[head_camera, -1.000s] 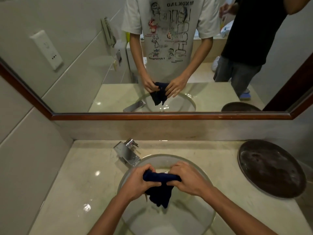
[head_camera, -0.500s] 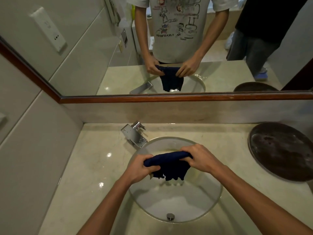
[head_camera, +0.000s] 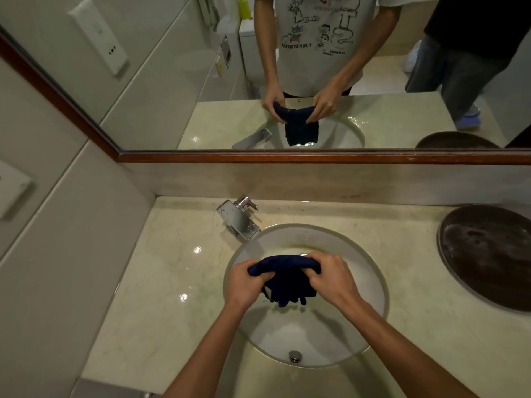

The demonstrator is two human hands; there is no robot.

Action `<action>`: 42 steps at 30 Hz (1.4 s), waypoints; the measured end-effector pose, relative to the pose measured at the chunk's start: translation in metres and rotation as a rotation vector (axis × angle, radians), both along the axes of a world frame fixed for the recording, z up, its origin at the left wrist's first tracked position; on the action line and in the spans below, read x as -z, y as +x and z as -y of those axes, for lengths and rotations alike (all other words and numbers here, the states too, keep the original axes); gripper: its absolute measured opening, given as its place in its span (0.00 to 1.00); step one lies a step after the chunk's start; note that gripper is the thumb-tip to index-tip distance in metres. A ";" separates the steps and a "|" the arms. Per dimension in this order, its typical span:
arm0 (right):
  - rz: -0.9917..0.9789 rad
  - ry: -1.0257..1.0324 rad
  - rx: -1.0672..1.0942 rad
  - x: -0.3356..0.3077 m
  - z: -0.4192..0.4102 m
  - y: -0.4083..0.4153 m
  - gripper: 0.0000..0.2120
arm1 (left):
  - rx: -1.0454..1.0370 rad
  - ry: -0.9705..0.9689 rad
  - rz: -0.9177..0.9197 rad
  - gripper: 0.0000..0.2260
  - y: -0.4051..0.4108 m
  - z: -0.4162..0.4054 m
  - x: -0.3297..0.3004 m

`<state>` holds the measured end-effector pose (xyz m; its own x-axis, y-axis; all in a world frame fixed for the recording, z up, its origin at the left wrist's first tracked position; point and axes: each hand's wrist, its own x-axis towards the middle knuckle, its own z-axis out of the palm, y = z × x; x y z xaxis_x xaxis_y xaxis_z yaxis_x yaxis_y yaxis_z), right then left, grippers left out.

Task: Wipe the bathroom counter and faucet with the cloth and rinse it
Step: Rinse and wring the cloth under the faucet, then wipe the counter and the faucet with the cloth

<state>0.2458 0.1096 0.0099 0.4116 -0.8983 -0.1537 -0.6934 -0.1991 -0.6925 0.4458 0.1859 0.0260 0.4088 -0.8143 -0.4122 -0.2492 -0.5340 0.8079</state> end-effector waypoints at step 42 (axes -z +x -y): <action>-0.002 -0.450 0.117 -0.019 0.066 0.264 0.09 | 0.228 -0.141 0.803 0.15 0.361 0.085 0.083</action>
